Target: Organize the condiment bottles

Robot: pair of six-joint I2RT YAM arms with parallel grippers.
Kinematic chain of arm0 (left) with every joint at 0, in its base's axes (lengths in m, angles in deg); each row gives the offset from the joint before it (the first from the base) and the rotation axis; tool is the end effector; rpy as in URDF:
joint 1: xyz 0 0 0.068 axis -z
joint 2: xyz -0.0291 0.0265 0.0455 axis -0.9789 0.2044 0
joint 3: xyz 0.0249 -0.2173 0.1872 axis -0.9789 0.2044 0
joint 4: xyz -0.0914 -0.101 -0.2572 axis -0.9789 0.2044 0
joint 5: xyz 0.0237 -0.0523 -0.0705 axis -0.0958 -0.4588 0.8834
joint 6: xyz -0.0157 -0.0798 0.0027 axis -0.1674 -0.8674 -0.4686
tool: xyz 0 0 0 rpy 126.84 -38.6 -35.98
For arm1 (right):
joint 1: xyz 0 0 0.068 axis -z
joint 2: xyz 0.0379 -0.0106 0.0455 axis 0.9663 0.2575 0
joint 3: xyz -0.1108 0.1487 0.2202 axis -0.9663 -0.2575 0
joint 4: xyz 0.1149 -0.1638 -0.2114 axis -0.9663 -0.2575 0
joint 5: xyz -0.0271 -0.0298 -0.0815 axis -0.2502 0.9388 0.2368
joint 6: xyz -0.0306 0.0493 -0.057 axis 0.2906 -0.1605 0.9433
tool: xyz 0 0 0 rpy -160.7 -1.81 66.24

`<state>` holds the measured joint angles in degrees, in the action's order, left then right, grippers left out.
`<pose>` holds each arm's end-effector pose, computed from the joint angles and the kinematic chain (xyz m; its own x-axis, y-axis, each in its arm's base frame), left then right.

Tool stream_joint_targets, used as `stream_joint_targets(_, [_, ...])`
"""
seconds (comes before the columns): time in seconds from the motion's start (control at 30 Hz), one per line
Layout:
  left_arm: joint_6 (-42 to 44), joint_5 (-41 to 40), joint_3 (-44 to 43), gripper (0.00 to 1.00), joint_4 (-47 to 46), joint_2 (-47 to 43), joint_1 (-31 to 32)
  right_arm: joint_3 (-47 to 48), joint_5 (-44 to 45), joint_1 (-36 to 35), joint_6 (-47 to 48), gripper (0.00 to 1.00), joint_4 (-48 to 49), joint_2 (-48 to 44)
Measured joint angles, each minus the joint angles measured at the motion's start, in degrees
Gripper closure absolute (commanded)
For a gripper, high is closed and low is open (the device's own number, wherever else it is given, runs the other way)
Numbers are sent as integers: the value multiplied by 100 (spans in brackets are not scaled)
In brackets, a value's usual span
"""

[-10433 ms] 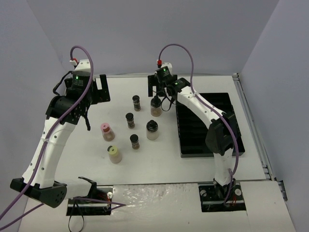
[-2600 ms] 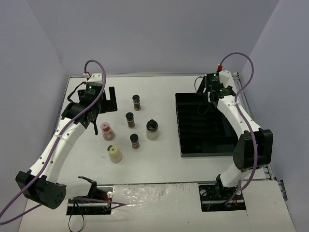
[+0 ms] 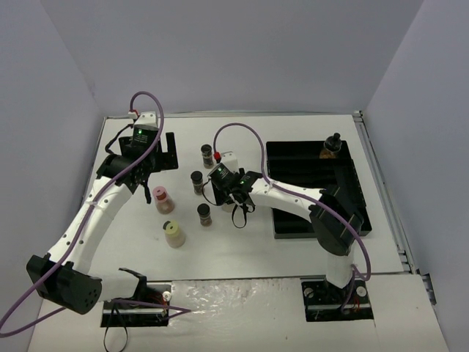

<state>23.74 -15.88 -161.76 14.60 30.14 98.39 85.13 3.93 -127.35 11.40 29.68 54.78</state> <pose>0.3078 -0.0935 0.3811 -0.5496 -0.1789 -0.8160 -0.0763 0.9835 -0.1642 0.3056 0.3600 0.1962 -0.6670 -0.1162 -0.7359 -0.3398 0.9265 0.1618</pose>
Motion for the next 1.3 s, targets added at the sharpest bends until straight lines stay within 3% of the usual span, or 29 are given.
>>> stream_joint_targets(0.47, [0, -20, 0, 3, -8, 9, 2, 257, 16, 223, 88, 100, -280, -49])
stream_joint_targets(0.83, [0, -22, 0, 3, -11, 26, 2, 2033, -26, 1955, 513, 100, -737, -295])
stream_joint_targets(1.3, [-1, -22, 15, 3, -23, 44, 6, 2434, -91, 3420, 604, 100, -1007, 117])
